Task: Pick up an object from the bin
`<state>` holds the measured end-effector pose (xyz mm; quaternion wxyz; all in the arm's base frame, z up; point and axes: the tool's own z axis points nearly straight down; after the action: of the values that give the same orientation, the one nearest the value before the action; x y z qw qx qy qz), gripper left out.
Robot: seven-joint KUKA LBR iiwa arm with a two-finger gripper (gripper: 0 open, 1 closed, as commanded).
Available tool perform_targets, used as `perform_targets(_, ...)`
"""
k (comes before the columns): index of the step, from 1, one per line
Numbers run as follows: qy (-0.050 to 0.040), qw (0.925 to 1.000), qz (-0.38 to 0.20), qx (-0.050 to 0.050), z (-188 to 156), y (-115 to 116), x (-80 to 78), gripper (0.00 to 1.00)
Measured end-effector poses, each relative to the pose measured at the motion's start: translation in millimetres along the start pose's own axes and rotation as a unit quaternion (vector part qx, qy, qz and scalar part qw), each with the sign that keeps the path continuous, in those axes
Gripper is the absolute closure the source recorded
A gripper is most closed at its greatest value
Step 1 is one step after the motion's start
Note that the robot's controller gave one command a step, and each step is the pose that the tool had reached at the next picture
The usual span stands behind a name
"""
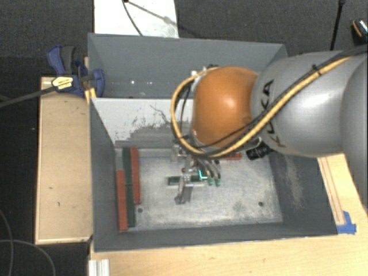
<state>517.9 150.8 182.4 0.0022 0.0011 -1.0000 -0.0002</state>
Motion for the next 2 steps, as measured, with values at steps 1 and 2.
perform_targets(1,-0.0004,0.9991,-0.042,0.001,23,-50,32.4,0.00)
perform_targets(2,0.0002,0.9998,-0.022,0.001,116,-94,-16.2,0.00)
